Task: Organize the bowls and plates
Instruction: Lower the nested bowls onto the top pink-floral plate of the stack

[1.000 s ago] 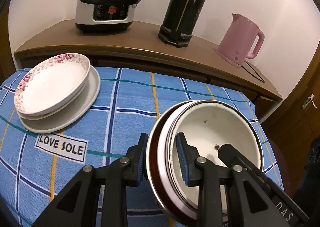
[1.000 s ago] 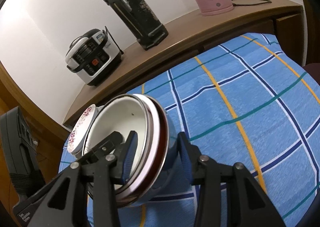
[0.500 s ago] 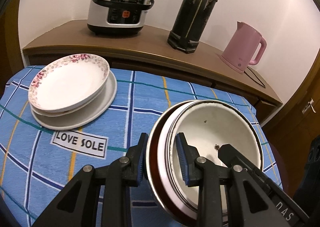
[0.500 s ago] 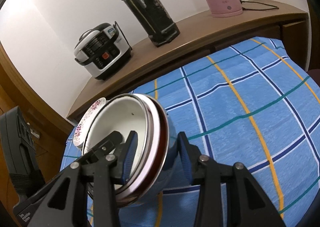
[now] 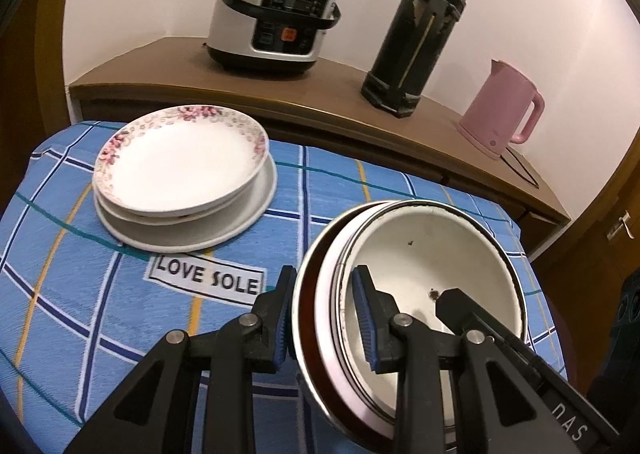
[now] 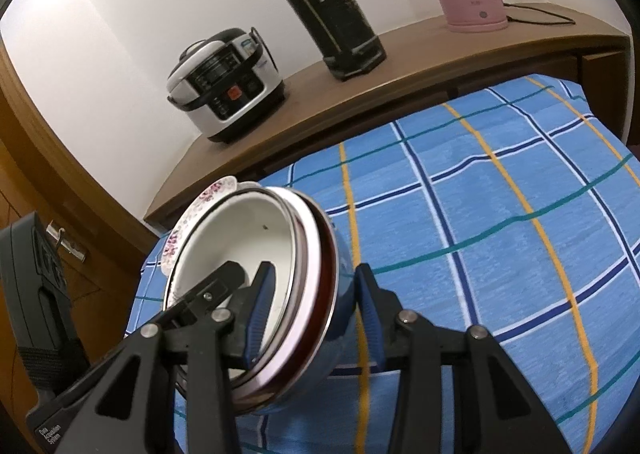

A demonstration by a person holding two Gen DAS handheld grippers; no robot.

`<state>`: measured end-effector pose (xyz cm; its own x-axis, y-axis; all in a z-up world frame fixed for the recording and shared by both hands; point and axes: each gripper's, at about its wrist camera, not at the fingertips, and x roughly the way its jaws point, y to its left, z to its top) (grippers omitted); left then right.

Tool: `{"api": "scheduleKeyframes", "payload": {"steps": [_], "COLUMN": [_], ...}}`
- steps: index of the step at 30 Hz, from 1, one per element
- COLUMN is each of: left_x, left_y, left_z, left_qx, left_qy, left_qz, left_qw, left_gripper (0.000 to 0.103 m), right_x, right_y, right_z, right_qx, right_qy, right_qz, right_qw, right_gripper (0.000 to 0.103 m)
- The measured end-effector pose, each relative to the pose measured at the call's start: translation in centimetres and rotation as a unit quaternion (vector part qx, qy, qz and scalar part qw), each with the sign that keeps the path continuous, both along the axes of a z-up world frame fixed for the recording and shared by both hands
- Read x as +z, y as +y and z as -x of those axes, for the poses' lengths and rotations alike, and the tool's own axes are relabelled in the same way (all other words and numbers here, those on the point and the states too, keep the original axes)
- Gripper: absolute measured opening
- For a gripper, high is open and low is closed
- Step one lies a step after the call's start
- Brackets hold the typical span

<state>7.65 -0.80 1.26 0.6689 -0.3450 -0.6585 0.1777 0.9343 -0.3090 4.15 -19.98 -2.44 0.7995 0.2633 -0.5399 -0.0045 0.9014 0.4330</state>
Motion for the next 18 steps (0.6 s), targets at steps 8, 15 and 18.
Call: {"api": "scheduleKeyframes", "payload": {"steps": [8,15,18], "left_x": [0.1,0.1,0.3], "left_y": [2.4,4.6,5.5], "left_z": [0.2,0.2,0.3], "left_qx": [0.016,0.031,0.036], "left_qy": [-0.003,-0.004,-0.006], "left_qz": [0.003,0.007,0.006], "left_qw": [0.9999,0.9995,0.9993], "left_gripper": [0.031,0.031,0.031], "right_x": [0.2,0.3,0.4], "right_y": [2.4,4.6,5.4], "right_z": [-0.2,-0.7,-0.8], "right_qx": [0.016,0.03,0.037], "right_qy": [-0.001,0.0,0.0], "right_qz": [0.006,0.011,0.012], "right_qw": [1.0,0.999,0.999], "right_gripper": [0.042,0.042,0.042]}}
